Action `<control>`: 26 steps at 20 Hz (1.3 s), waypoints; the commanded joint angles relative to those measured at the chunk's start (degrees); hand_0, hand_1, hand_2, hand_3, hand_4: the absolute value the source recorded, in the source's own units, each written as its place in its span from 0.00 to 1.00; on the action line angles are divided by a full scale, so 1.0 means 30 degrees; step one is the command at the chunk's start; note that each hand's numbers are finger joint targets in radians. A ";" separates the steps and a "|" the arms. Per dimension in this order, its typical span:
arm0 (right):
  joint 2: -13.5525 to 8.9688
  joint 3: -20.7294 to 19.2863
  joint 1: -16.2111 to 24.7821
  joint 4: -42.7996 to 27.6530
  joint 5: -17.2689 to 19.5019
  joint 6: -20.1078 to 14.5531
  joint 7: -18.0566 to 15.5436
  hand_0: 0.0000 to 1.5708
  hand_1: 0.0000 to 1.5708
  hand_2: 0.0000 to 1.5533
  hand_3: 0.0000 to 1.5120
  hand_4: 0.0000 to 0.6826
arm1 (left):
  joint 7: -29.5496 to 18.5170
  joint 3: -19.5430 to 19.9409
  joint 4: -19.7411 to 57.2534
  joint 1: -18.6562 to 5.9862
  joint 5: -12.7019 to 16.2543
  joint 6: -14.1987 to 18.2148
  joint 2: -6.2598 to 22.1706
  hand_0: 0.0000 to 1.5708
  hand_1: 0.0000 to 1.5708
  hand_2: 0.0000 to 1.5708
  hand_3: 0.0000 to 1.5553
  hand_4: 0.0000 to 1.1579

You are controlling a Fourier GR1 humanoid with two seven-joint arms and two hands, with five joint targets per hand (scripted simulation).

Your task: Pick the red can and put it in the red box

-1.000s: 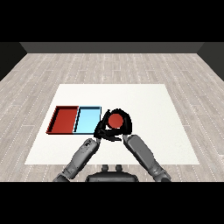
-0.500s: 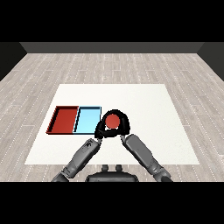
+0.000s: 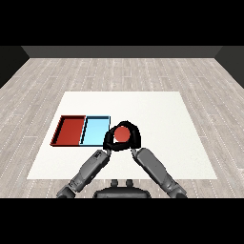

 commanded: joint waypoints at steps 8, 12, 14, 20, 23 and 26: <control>0.0226 0.1487 -0.1574 0.1146 -0.0307 -0.1716 0.1592 0.59 0.59 0.60 0.35 0.00 | -0.2686 0.0529 -0.0721 0.0211 0.0075 0.0193 -0.0395 1.00 1.00 1.00 0.97 0.99; 0.0226 0.0083 -0.0233 0.0577 0.0988 -0.0063 0.2260 0.00 0.00 0.00 0.00 0.00 | -0.2993 0.0427 -0.0480 0.0144 0.0305 0.0197 -0.0403 1.00 1.00 1.00 0.97 0.99; 0.0228 0.0361 -0.0548 0.1499 0.1008 -0.0080 0.2052 0.00 0.00 0.00 0.00 0.00 | -0.2112 0.0726 -0.1104 0.0280 -0.0141 0.0374 -0.0403 1.00 1.00 1.00 0.97 0.99; 0.0228 -0.0658 0.0619 0.0497 0.0736 0.0562 0.1801 0.00 0.00 0.00 0.00 0.00 | -0.2463 0.0542 -0.0884 0.0924 -0.0414 0.0704 -0.0408 1.00 1.00 1.00 0.96 0.98; 0.0229 -0.0682 0.0758 -0.0087 0.1335 0.0458 0.2703 0.00 0.00 0.00 0.00 0.00 | -0.3227 0.0954 0.0161 0.0028 -0.0131 0.0631 -0.0410 1.00 1.00 1.00 0.96 0.98; 0.0230 -0.0923 0.1018 0.0305 0.1164 0.0830 0.1877 0.00 0.00 0.00 0.00 0.00 | -0.1132 0.0696 -0.1750 0.0530 -0.1377 0.1137 -0.0226 1.00 1.00 1.00 0.95 0.98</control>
